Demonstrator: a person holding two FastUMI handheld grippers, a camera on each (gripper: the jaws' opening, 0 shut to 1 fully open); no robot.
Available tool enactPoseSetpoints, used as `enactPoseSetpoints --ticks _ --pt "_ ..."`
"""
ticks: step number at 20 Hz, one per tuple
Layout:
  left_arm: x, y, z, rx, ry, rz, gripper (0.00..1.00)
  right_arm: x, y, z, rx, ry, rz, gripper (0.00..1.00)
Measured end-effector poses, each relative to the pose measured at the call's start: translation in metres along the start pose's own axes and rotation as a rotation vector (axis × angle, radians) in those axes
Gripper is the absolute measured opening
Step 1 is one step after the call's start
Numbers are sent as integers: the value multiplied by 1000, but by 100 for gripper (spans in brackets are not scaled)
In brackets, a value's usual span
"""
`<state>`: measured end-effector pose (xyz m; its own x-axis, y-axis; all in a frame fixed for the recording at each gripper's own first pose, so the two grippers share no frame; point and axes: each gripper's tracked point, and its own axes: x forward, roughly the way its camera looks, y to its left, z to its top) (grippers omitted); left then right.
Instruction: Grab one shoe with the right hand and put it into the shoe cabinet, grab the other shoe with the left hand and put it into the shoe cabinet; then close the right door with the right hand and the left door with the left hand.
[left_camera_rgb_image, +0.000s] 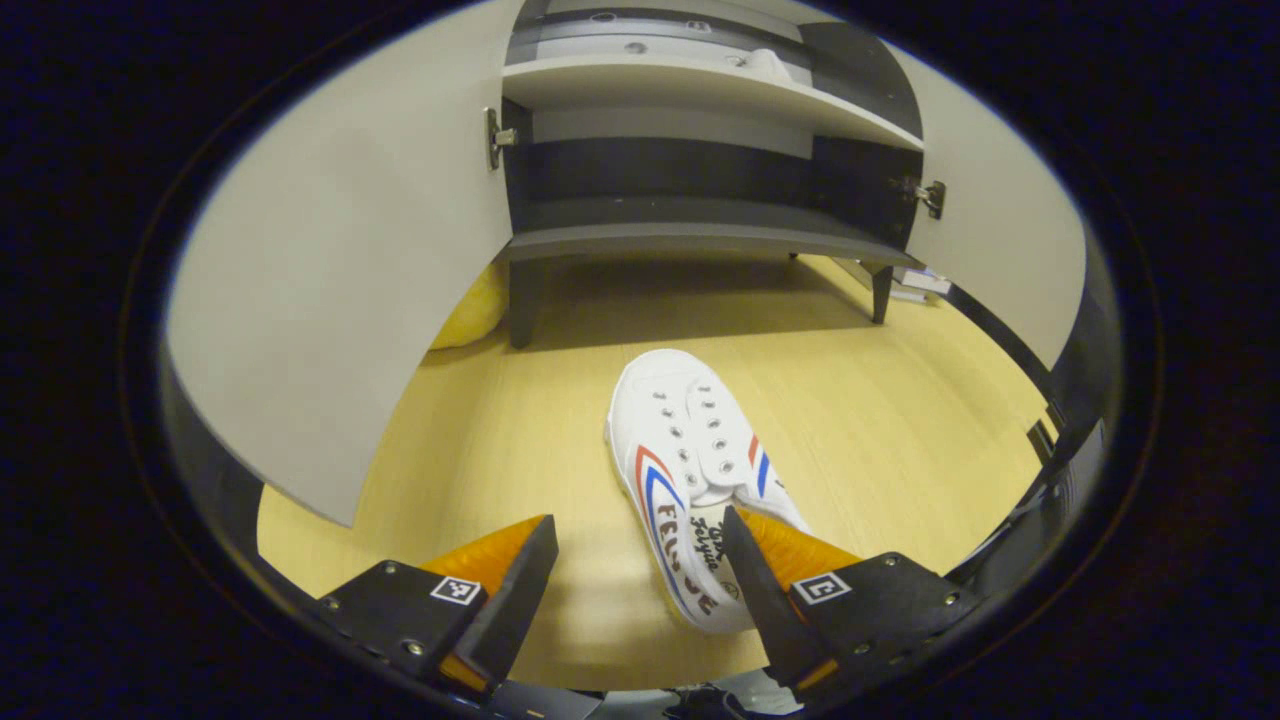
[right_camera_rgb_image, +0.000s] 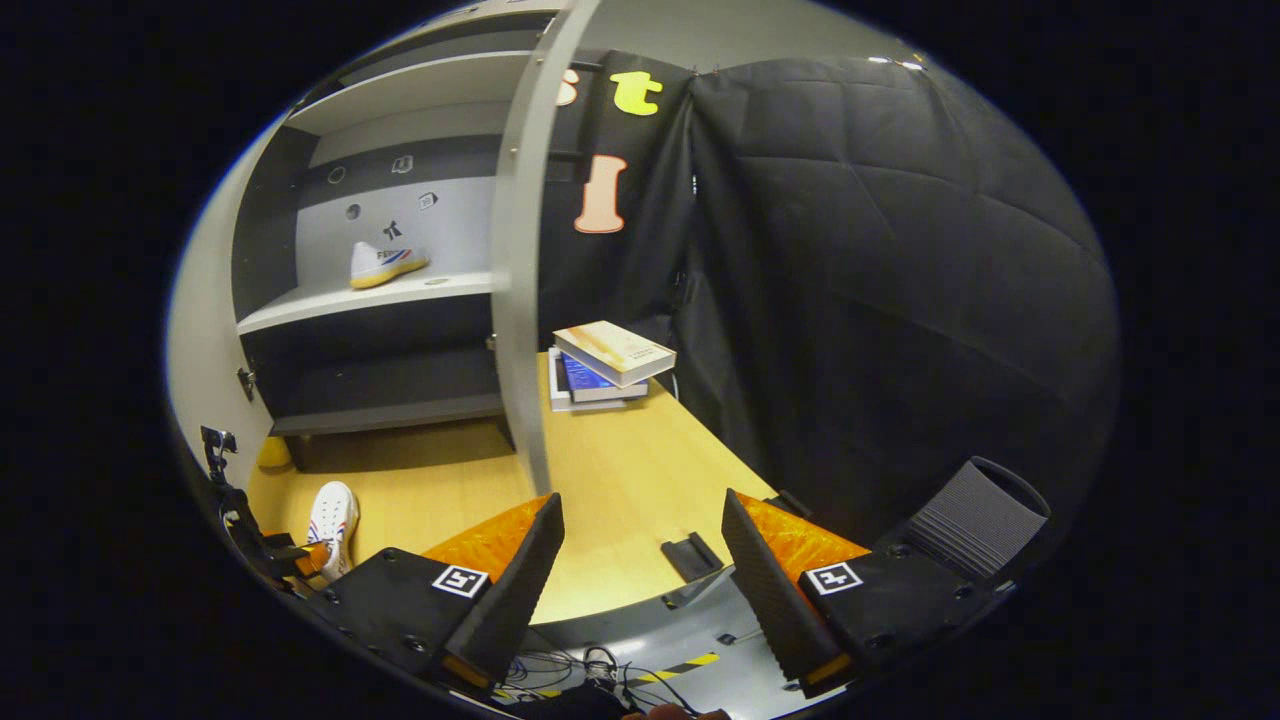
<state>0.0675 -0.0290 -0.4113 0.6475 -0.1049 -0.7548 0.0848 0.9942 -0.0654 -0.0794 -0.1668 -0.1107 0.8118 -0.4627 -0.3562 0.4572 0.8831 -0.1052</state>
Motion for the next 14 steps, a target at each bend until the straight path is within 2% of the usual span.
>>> enactPoseSetpoints --ticks 2,4,6,7,9,10,11,12,13,14 --pt "9 2 -3 -13 20 21 96 12 -17 6 9 -8 -15 99" --pt "13 -5 2 -35 18 8 92 27 -30 13 21 -14 -17 99" --pt "16 -17 -1 -45 43 -2 72 42 -40 20 40 -24 -18 99" --pt "18 -21 1 -46 40 -2 55 50 -43 21 47 -25 -15 99" --pt "18 -22 -3 -37 70 19 42 64 -51 25 57 -29 -10 99" --pt "17 -21 -3 -41 82 27 44 71 -54 28 61 -33 -6 99" --pt "21 -22 -5 -56 98 31 38 79 -59 31 63 -37 -2 99" --pt "22 -15 -4 -55 96 61 40 87 -64 34 65 -42 1 99" --pt "20 -16 -5 -72 113 68 15 96 -69 36 66 -49 3 99" --pt "20 -18 -5 -71 118 70 15 104 -73 39 64 -56 5 99"
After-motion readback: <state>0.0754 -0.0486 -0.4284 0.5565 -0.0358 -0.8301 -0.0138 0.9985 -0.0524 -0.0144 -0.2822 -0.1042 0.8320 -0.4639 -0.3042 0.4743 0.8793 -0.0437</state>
